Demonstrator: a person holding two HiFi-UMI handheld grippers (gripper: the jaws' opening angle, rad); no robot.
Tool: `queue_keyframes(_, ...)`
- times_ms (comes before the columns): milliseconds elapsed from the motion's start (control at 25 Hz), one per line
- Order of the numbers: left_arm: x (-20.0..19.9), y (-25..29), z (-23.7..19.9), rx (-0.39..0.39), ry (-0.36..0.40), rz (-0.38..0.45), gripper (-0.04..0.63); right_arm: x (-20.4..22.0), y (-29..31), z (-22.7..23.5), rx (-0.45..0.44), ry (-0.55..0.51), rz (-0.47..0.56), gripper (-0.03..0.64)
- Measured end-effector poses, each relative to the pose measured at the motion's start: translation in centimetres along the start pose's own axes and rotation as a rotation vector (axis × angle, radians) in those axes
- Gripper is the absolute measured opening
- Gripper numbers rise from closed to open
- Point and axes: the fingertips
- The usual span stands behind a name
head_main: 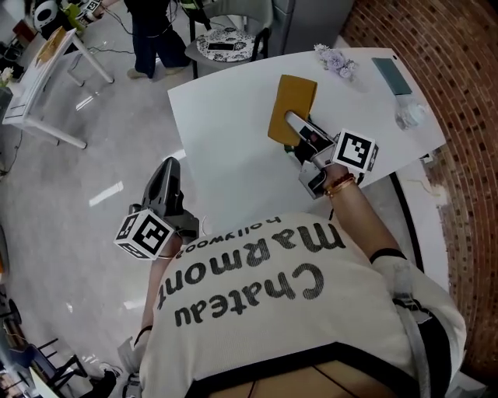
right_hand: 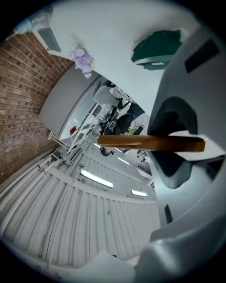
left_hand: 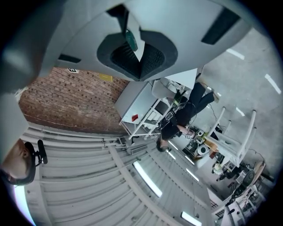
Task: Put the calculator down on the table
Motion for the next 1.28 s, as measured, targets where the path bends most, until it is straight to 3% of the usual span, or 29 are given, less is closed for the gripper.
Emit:
queue_keyframes(120,0.3,1.8,0.0,0.009,-0.01,0.006,0.002,-2.8,0.6,2.7,0.054,-0.022,-0.014,0.092)
queue_keyframes(320,1.1,4.5,-1.1,-0.022,-0.021,0.008,0.002,-7.0,3.1,6.5,0.001,-0.106,-0.011,0.091)
queue_keyframes(720,2.9,7.9,-3.7,-0.154,-0.039,-0.019,0.002,-11.0,6.8,17.2,0.086,-0.117,-0.053,0.092)
queue_keyframes(1280,3.9,10.8,-6.9,-0.283,-0.051,-0.051,0.002,-8.9,11.7,28.4,0.2,-0.077,-0.171,0.092)
Point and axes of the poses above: the fingertips, and each gripper's own axes: y forward along the fingers, z to its right, x out of its underside, and after that the axes turned 12 degrees about -y, right-handed
